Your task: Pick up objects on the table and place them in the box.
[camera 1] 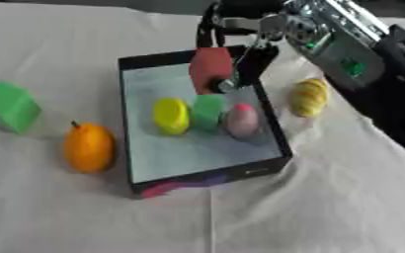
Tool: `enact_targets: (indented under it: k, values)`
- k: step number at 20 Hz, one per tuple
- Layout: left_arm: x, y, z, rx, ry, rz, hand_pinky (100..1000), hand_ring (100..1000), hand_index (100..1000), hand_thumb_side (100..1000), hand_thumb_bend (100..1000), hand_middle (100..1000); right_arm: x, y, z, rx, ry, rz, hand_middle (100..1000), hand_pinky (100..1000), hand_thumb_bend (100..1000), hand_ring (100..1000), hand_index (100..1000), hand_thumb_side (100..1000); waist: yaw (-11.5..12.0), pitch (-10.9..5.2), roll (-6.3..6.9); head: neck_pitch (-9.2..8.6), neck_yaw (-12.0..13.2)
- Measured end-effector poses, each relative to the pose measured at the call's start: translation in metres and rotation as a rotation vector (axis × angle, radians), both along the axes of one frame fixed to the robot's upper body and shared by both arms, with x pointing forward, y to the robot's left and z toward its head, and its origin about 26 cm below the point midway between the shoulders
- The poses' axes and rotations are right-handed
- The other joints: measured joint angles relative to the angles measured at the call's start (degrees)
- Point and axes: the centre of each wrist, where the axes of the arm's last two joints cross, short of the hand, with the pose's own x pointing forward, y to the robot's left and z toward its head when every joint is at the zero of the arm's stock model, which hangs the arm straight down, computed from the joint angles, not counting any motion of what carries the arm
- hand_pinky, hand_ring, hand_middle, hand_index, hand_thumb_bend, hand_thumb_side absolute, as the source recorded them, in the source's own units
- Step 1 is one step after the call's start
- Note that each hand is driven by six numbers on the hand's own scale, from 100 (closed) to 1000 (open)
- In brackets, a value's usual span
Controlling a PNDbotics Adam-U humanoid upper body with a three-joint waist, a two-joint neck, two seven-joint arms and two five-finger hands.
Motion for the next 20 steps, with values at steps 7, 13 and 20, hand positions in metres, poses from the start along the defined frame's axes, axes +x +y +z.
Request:
enact_targets:
  k: [7, 13, 20]
  values:
    - [0.0, 0.0, 0.001, 0.003, 0.002, -0.004, 720, 818, 729, 809, 100, 648, 0.009, 0.005, -0.018, -0.038, 0.021, 0.009, 680, 745, 449, 689, 739, 319, 0.06, 0.0, 0.0, -0.01, -0.16]
    - [0.0, -0.001, 0.001, 0.005, 0.0, -0.01, 720, 819, 729, 808, 100, 648, 0.014, 0.006, -0.023, -0.06, 0.043, 0.01, 730, 764, 451, 735, 798, 344, 0.23, 0.0, 0.0, -0.04, -0.36]
    - [0.001, -0.002, 0.001, 0.007, -0.002, -0.017, 720, 820, 729, 808, 100, 648, 0.019, 0.005, -0.025, -0.111, 0.057, 0.008, 844, 816, 446, 842, 900, 391, 0.4, 0.0, 0.0, -0.05, -0.58]
